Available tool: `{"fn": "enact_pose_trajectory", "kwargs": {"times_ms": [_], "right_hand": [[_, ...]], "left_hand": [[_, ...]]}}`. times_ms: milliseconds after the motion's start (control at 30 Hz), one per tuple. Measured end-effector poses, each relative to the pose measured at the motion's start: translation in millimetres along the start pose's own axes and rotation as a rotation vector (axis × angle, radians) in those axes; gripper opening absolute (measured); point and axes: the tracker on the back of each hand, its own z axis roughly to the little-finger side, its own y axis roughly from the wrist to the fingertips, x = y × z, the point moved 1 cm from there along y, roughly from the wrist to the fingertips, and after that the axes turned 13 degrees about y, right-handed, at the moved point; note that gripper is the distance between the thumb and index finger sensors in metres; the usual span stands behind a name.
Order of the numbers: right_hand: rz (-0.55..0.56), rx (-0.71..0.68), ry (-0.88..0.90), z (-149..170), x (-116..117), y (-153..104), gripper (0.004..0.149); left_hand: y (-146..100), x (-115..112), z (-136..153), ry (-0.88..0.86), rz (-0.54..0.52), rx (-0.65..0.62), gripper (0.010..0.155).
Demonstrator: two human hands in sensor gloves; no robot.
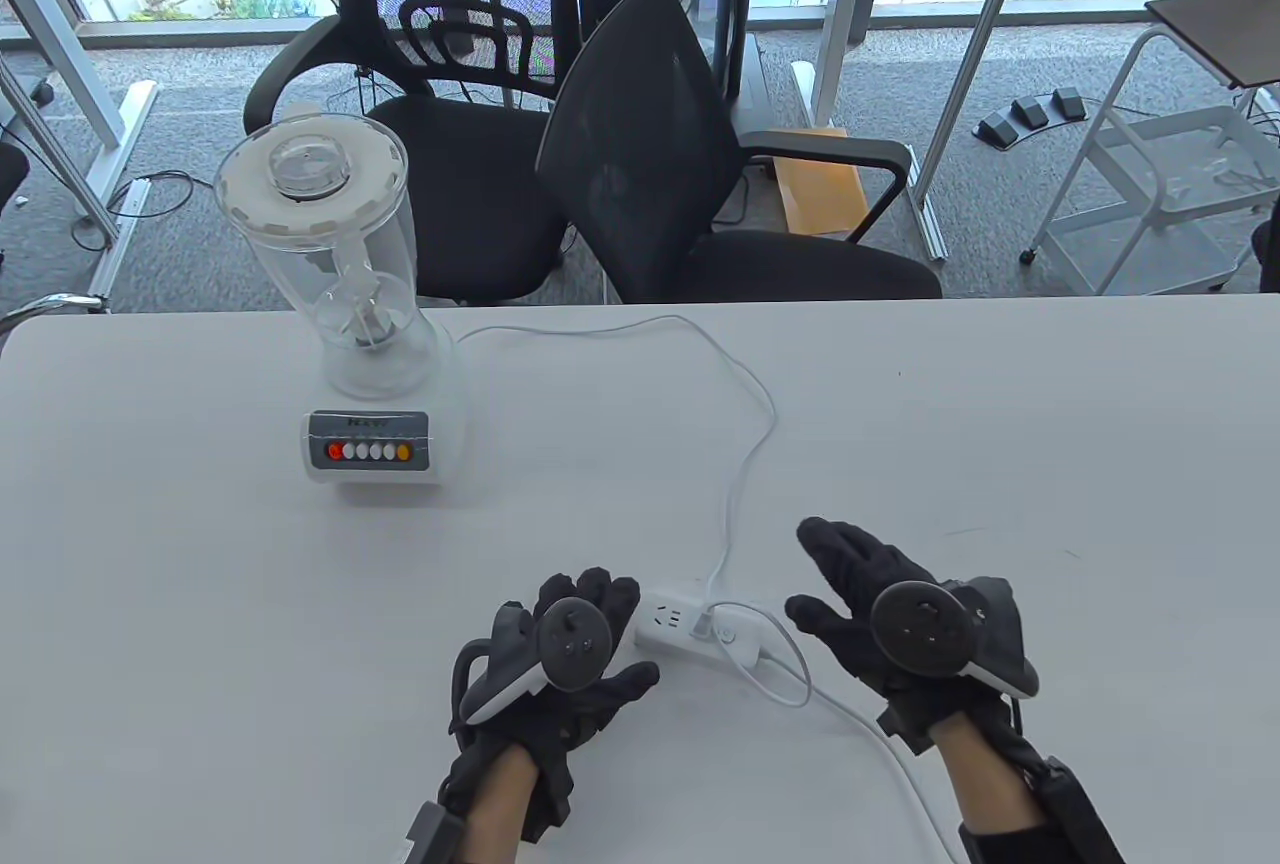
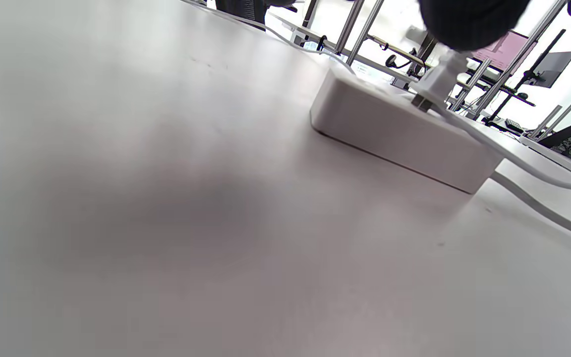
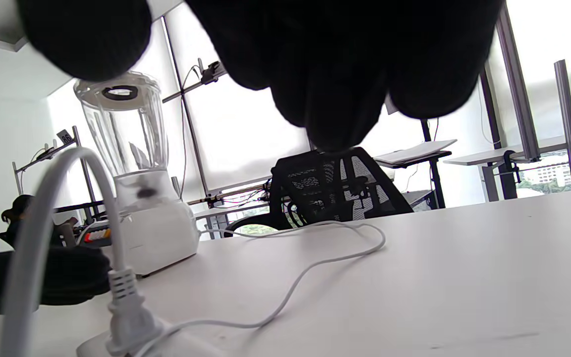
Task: Plug the blender into the power strip
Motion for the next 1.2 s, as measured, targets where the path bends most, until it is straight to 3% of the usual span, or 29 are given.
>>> {"fn": "enact_pose_trajectory", "kwargs": {"times_ms": [300,667,1200], "right_hand": [[0.128,0.047,-0.026,43.3,-7.5,-36.8,0.079],[0.149,0.029,-0.032,44.2,-8.8,-44.4,0.079],[0.142,0.015,-0.021,39.3,-6.7,-45.5,0.079]], "left_hand": [[-19.0,9.4,18.5,-0.053,-0.086,0.068,0.084],[-33.3,25.0,36.6,-0.08,-0.173,0.126,0.084],[-31.6,18.7,34.2,-0.07,-0.154,0.124,0.084]]}}
